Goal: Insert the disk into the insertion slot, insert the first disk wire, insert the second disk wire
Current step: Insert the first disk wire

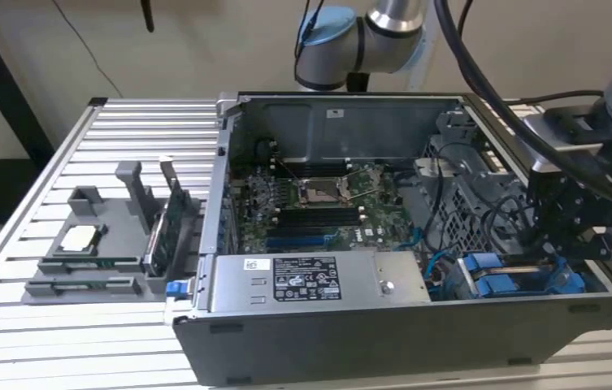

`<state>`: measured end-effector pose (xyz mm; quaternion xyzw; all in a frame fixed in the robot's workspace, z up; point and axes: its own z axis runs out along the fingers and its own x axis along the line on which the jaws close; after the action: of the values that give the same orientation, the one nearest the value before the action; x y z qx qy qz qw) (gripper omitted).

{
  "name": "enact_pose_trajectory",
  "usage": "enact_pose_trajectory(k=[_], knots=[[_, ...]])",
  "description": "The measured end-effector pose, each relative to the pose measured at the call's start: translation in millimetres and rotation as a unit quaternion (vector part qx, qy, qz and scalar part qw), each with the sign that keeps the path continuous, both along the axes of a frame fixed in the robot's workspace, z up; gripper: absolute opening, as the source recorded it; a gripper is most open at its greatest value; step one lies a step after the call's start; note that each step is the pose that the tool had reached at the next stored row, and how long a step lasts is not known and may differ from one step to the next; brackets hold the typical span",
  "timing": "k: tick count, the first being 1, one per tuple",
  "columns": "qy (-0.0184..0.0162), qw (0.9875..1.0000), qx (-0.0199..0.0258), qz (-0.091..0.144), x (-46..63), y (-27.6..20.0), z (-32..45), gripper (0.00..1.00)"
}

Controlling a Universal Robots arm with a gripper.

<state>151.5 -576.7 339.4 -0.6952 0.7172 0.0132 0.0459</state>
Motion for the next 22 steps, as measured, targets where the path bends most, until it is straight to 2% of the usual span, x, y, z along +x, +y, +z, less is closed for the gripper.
enact_pose_trajectory(k=[8,13,19,20,22], knots=[[-0.0008,1.0,0.0026,0.0,0.0,0.0,-1.7,0.19],[-0.0008,1.0,0.0026,0.0,0.0,-0.1,-1.8,0.19],[-0.0008,1.0,0.0024,0.0,0.0,-0.1,-5.4,0.2],[-0.0008,1.0,0.0025,-0.001,0.0,-0.1,-4.9,0.27],[-0.0002,1.0,0.0027,-0.001,0.0,-0.1,0.3,0.27]])
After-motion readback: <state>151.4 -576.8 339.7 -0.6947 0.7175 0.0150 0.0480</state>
